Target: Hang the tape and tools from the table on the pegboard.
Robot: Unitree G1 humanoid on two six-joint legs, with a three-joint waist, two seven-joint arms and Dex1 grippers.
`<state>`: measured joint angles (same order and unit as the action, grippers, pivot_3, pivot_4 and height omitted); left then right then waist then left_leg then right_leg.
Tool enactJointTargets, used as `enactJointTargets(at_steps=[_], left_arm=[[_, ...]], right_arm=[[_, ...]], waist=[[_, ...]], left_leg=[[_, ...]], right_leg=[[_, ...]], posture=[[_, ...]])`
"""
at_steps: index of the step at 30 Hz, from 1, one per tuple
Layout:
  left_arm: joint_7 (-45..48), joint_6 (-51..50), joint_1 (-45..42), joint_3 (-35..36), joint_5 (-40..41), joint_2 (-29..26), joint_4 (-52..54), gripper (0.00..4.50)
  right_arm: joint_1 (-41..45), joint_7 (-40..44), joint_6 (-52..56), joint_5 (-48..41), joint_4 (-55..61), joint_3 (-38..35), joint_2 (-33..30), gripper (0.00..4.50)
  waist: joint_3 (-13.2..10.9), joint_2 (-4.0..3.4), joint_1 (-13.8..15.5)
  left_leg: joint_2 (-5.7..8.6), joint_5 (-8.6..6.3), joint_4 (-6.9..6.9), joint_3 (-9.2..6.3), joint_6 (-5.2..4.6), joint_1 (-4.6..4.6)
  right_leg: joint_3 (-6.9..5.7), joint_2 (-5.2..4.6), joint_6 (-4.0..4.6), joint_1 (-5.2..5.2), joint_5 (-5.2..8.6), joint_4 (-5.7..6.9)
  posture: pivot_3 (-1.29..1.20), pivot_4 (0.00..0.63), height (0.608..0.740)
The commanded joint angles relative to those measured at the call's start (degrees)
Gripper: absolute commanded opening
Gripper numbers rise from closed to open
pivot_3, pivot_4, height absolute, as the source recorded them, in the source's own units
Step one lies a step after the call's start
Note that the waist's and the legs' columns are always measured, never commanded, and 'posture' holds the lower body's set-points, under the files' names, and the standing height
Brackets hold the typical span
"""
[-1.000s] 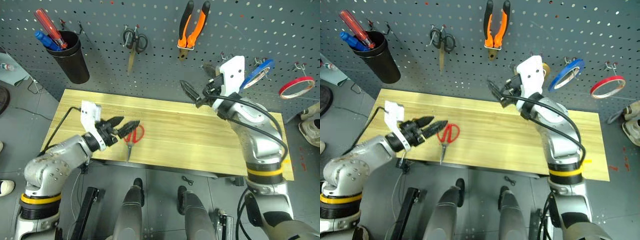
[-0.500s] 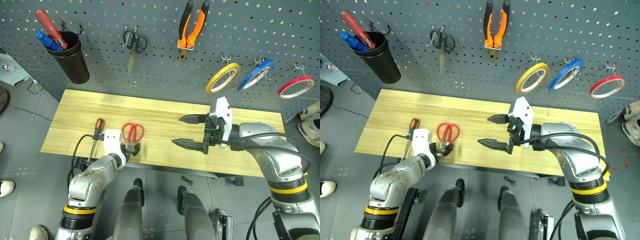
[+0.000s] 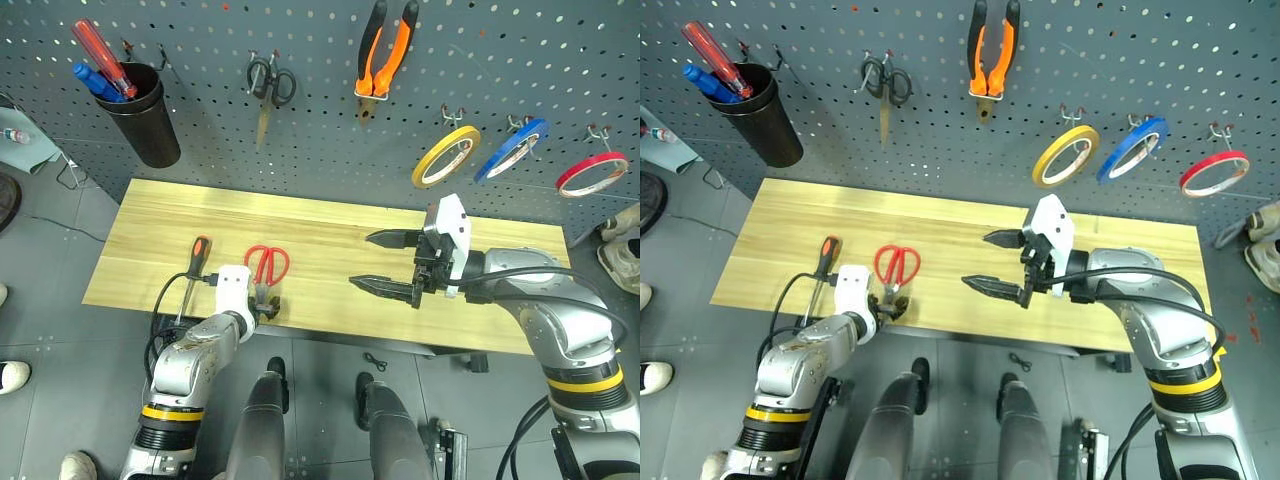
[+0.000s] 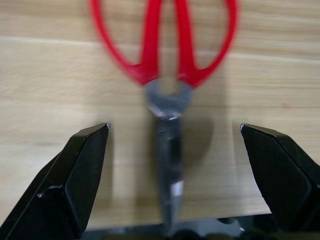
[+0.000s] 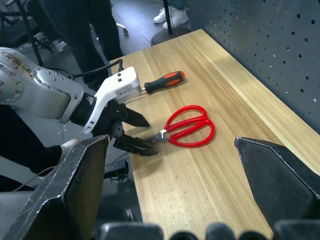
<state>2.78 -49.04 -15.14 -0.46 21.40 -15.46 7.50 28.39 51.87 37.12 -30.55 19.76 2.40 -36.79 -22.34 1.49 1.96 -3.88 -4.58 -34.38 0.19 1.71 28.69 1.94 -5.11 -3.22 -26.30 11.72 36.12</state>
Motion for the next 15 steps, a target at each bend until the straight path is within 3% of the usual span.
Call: enactJointTargets(at_steps=[1,5,7,9,15], left_arm=[[1.4,0.4,-0.6,-0.4,-2.4,-0.1,-5.0,4.50],[2.7,0.4,-1.5,-0.5,-3.9,-0.1,-5.8,4.50],[2.2,-0.8,-0.9,-0.1,-4.3,0.4,-4.8,3.95],[1.5,-1.6,0.0,0.4,-4.8,0.9,-3.7,3.23],[0.6,-3.8,1.8,1.3,-5.4,2.5,-1.0,0.29]], right_arm=[[0.2,-0.7,0.3,-1.2,2.0,-1.9,-0.5,4.47],[0.0,-0.8,0.6,-1.3,2.2,-1.9,-0.5,4.47],[-0.2,-0.8,0.7,-1.4,2.5,-1.9,-0.6,4.50],[-0.3,-0.8,0.7,-1.4,2.6,-1.8,-0.6,4.50],[-0.3,-1.4,-0.2,-0.5,1.8,-1.2,0.3,4.50]], waist=[[0.0,0.00,0.0],[0.0,-0.01,-0.6],[0.0,-0.01,-0.9],[0.0,-0.01,-1.3],[-0.1,-0.03,-1.4]], left_leg=[[0.00,0.00,0.00,0.00,0.00,0.00],[0.00,0.00,-0.03,0.00,-0.01,-0.01],[0.00,0.00,-0.02,0.00,-0.01,-0.01],[0.00,0.00,-0.02,-0.01,-0.02,-0.01],[0.00,0.00,-0.01,0.00,-0.02,-0.05]], right_leg=[[0.00,0.01,-0.05,0.00,0.03,0.00],[0.03,0.00,-0.36,0.02,0.20,0.00],[0.03,0.00,-0.38,0.02,0.20,0.02],[0.03,0.00,-0.39,0.02,0.21,0.03],[0.05,-0.01,-0.31,0.01,0.26,0.04]], posture=[[-0.01,0.458,0.740],[-0.01,0.470,0.740],[-0.01,0.473,0.740],[-0.01,0.473,0.740],[0.01,0.474,0.740]])
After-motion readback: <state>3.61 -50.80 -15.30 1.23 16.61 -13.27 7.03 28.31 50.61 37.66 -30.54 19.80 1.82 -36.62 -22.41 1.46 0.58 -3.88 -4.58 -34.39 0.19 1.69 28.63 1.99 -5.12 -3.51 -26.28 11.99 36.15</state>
